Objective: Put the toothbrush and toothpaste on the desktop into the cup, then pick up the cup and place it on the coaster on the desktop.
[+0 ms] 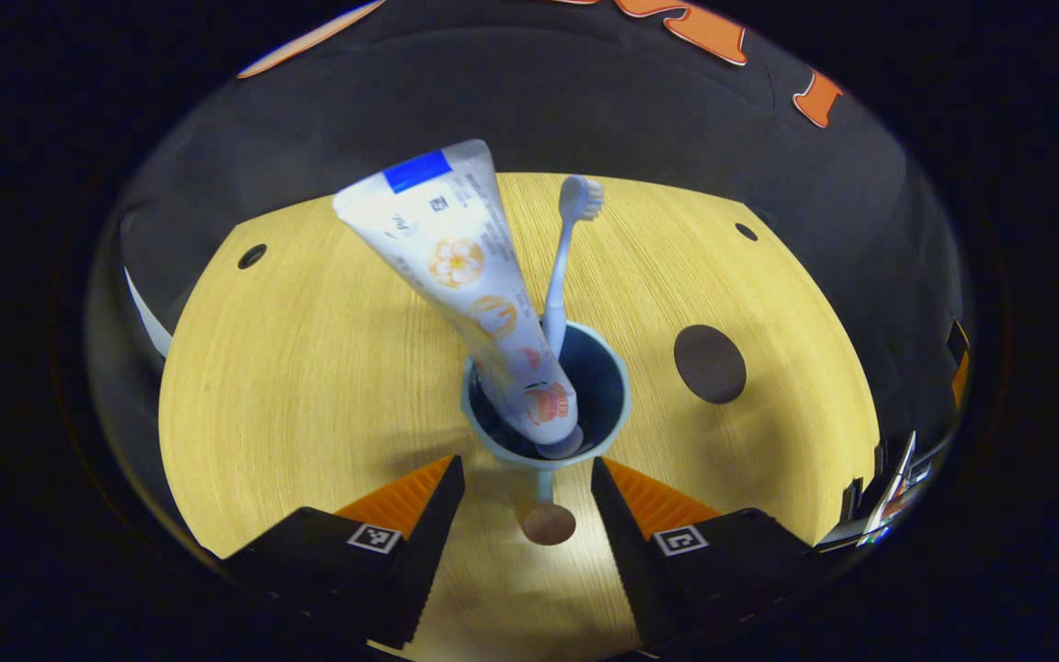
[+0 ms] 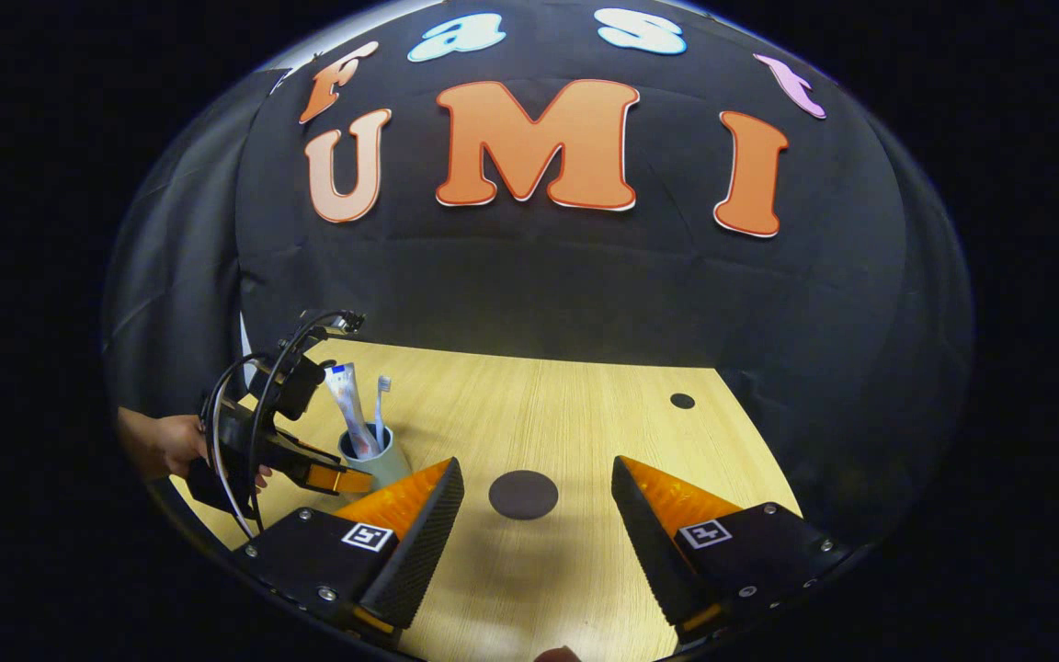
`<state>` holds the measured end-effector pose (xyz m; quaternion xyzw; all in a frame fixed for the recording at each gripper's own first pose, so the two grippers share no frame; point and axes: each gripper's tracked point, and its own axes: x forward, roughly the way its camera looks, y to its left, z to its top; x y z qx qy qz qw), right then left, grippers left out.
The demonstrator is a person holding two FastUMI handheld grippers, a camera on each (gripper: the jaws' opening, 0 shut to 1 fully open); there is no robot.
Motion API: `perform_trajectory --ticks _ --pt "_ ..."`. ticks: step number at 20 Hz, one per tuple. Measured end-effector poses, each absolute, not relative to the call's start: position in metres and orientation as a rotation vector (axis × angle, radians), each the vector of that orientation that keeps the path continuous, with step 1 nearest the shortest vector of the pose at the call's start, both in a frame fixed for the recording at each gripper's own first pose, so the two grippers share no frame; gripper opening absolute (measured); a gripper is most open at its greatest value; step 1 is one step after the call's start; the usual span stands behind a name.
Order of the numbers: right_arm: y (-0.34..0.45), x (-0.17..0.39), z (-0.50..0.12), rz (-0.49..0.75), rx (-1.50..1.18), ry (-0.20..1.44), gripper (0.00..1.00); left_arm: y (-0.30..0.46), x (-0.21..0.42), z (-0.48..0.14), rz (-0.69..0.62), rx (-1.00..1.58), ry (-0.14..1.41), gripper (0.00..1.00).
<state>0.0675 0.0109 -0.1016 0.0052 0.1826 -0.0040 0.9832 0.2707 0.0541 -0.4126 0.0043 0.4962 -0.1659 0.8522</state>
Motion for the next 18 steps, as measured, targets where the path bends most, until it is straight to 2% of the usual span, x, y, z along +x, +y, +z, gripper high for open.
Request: perform_trajectory --ticks 1,4,5,7,12,18 --pt "0.009 0.067 -0.103 -0.017 0.018 0.375 0.97 0.051 0.270 -0.413 -0.355 0.002 1.062 0.71" --pt "0.008 0.062 -0.100 -0.019 0.076 0.367 0.98 0.052 0.266 -0.419 -0.344 0.031 1.114 0.51" --pt "0.007 0.062 -0.099 -0.023 0.081 0.366 0.97 0.052 0.264 -0.422 -0.336 0.037 1.129 0.38" --pt "0.003 0.062 -0.097 -0.029 0.079 0.360 0.97 0.052 0.265 -0.421 -0.335 0.060 1.141 0.29" --pt "0.001 0.060 -0.095 -0.032 0.069 0.354 0.97 0.048 0.267 -0.416 -0.323 0.083 1.145 0.21" --pt "-0.012 0.050 -0.094 -0.047 0.077 0.352 0.97 0.049 0.269 -0.413 -0.329 0.084 1.104 0.21"
